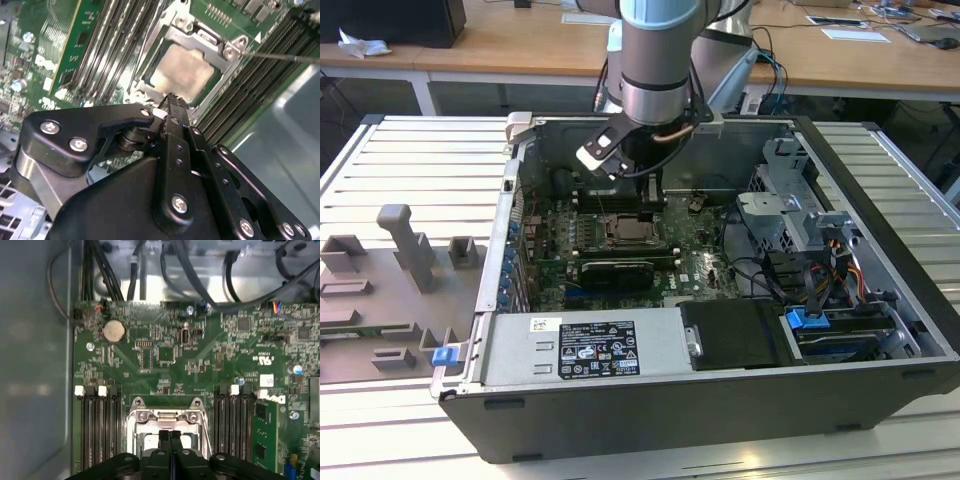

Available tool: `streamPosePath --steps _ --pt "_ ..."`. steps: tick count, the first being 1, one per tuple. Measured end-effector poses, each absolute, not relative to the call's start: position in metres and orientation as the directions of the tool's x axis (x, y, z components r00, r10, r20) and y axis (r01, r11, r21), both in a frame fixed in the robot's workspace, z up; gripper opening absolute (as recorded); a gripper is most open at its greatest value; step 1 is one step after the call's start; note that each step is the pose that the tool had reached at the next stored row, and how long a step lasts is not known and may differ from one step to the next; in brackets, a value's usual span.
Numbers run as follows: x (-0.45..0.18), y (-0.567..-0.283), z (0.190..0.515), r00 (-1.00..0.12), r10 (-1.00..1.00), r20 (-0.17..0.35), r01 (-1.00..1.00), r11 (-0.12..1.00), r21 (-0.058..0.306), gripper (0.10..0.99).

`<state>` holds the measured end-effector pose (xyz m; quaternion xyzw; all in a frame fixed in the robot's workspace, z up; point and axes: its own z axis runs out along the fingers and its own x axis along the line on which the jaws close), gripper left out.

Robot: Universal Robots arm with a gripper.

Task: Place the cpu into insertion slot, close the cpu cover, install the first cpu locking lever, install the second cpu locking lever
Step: 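Close the cpu cover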

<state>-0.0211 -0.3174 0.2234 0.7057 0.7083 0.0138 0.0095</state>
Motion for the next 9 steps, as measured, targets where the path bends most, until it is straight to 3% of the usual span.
streamPosePath --steps 9 --pt "-0.034 -0.318 0.211 -0.022 1.000 0.006 0.999 0.021 0.033 0.106"
